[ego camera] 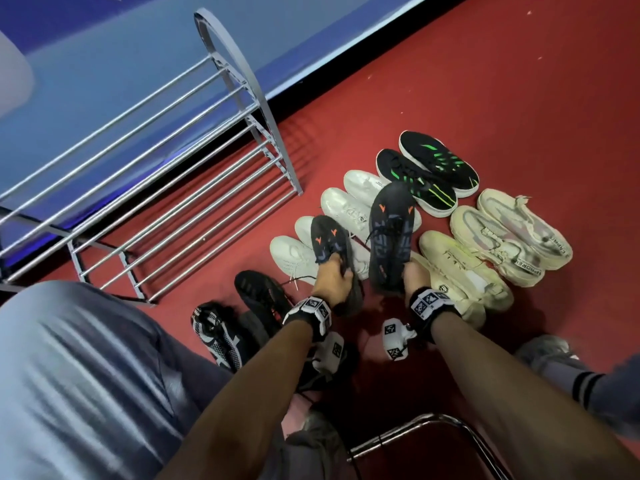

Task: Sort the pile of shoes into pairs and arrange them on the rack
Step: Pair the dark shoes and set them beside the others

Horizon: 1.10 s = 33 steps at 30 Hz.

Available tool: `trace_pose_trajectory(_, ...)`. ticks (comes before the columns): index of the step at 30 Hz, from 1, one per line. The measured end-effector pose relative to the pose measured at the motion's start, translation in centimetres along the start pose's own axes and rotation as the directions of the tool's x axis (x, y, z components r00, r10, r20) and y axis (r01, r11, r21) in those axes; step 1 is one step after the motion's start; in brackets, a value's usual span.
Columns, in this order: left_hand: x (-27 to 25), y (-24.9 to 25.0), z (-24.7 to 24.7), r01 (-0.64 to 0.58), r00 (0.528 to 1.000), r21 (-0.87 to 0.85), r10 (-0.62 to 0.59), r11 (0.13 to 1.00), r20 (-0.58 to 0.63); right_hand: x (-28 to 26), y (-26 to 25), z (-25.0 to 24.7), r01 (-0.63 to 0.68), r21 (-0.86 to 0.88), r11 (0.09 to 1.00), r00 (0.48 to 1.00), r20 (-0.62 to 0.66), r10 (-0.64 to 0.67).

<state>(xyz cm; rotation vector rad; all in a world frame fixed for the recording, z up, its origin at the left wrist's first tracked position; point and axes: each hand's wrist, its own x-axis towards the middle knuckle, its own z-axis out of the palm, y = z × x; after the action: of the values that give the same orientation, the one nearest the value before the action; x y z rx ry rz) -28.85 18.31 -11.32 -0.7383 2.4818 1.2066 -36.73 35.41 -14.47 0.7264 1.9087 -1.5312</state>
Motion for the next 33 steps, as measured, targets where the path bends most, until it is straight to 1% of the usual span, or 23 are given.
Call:
trace_pose_trajectory(1, -0.2, 0.0, 0.2, 0.07, 0.996, -0.108, -0.063, 0.992, 0.061, 0.0, -0.1, 0.0, -0.02, -0.017, 1.0, 1.0, -0.004, 0.02)
trace_pose_trajectory(2, -0.4, 0.0, 0.5, 0.133, 0.988, -0.236, -0.112, 0.963, 0.102, 0.4, 0.1, 0.1, -0.032, -0.033, 0.999, 0.999, 0.034, 0.033)
trace_pose_trajectory(3, -0.1, 0.2, 0.5, 0.179, 0.983, -0.34, -0.155, 0.923, 0.097, 0.5, 0.1, 0.3, -0.038, -0.055, 0.998, 0.996, 0.075, 0.042)
trace_pose_trajectory(4, 0.1, 0.3, 0.2, 0.209, 0.978, -0.438, -0.196, 0.874, 0.074, 0.3, 0.1, 0.6, -0.062, -0.009, 0.998, 0.992, 0.113, 0.062)
trace_pose_trajectory(5, 0.4, 0.8, -0.4, 0.236, 0.97, -0.519, -0.231, 0.821, 0.076, -0.3, -0.2, 1.0, -0.078, 0.091, 0.993, 0.987, 0.146, 0.064)
trace_pose_trajectory(7, 0.4, 1.8, -2.0, 0.269, 0.963, -0.657, -0.215, 0.705, 0.163, -1.3, -0.2, 2.2, -0.147, 0.227, 0.963, 0.959, 0.27, 0.083)
trace_pose_trajectory(8, 0.4, 2.1, -2.8, 0.28, 0.96, -0.704, -0.189, 0.653, 0.207, -1.6, -0.1, 3.0, -0.135, 0.207, 0.969, 0.942, 0.33, 0.061)
trace_pose_trajectory(9, 0.4, 1.9, -3.4, 0.275, 0.961, -0.732, -0.175, 0.623, 0.213, -2.2, -0.2, 3.7, -0.104, 0.109, 0.989, 0.922, 0.383, 0.055)
trace_pose_trajectory(11, 0.7, 0.6, -4.1, 0.24, 0.967, -0.775, -0.216, 0.585, 0.137, -3.5, -0.7, 4.7, -0.046, -0.083, 0.995, 0.878, 0.472, 0.08)
trace_pose_trajectory(12, 0.7, -0.4, -4.2, 0.212, 0.964, -0.789, -0.254, 0.577, 0.073, -3.8, -0.8, 5.2, -0.044, -0.12, 0.992, 0.873, 0.478, 0.097)
trace_pose_trajectory(13, 0.7, -1.6, -4.2, 0.194, 0.954, -0.803, -0.3, 0.564, 0.019, -3.8, -0.7, 5.5, -0.016, -0.121, 0.993, 0.877, 0.476, 0.072)
trace_pose_trajectory(14, 0.2, -2.4, -4.4, 0.191, 0.938, -0.823, -0.346, 0.535, -0.007, -3.4, -0.3, 5.9, 0.039, -0.107, 0.994, 0.899, 0.439, 0.012)
trace_pose_trajectory(15, -0.2, -3.0, -4.6, 0.203, 0.922, -0.846, -0.387, 0.492, -0.003, -3.1, 0.2, 6.3, 0.116, -0.116, 0.987, 0.93, 0.362, -0.067)
trace_pose_trajectory(16, -0.9, -3.6, -4.9, 0.221, 0.906, -0.865, -0.423, 0.45, 0.012, -3.0, 0.5, 6.6, 0.211, -0.186, 0.96, 0.954, 0.252, -0.161)
trace_pose_trajectory(17, -1.4, -4.3, -5.1, 0.235, 0.893, -0.882, -0.45, 0.408, 0.03, -2.9, 0.9, 6.7, 0.268, -0.309, 0.913, 0.962, 0.142, -0.234)
trace_pose_trajectory(18, -1.6, -5.0, -5.4, 0.253, 0.876, -0.889, -0.479, 0.381, 0.044, -2.5, 1.5, 6.9, 0.276, -0.428, 0.861, 0.96, 0.077, -0.27)
trace_pose_trajectory(20, -2.1, -5.9, -5.9, 0.3, 0.851, -0.886, -0.518, 0.353, 0.082, -1.9, 2.4, 7.1, 0.208, -0.539, 0.816, 0.978, 0.088, -0.19)
trace_pose_trajectory(22, -2.4, -6.5, -6.4, 0.357, 0.839, -0.873, -0.525, 0.333, 0.143, -0.4, 3.5, 7.3, 0.176, -0.536, 0.825, 0.981, 0.159, -0.106)
trace_pose_trajectory(24, -2.6, -6.5, -6.9, 0.387, 0.839, -0.867, -0.509, 0.313, 0.191, 0.2, 3.4, 7.1, 0.157, -0.557, 0.816, 0.975, 0.22, -0.038)
trace_pose_trajectory(27, -2.5, -6.5, -7.7, 0.403, 0.835, -0.854, -0.513, 0.328, 0.197, 0.0, 2.1, 6.4, 0.17, -0.546, 0.821, 0.945, 0.327, 0.021)
trace_pose_trajectory(29, -2.6, -5.9, -8.0, 0.418, 0.843, -0.84, -0.493, 0.345, 0.216, 0.0, 1.0, 5.4, 0.187, -0.512, 0.839, 0.937, 0.349, 0.005)
trace_pose_trajectory(31, -2.6, -5.0, -7.7, 0.434, 0.855, -0.832, -0.449, 0.346, 0.259, 0.8, 0.2, 4.0, 0.241, -0.456, 0.857, 0.93, 0.361, -0.07)
trace_pose_trajectory(33, -2.8, -3.6, -7.1, 0.462, 0.86, -0.802, -0.412, 0.38, 0.301, 1.4, -0.4, 2.1, 0.317, -0.431, 0.845, 0.913, 0.38, -0.149)
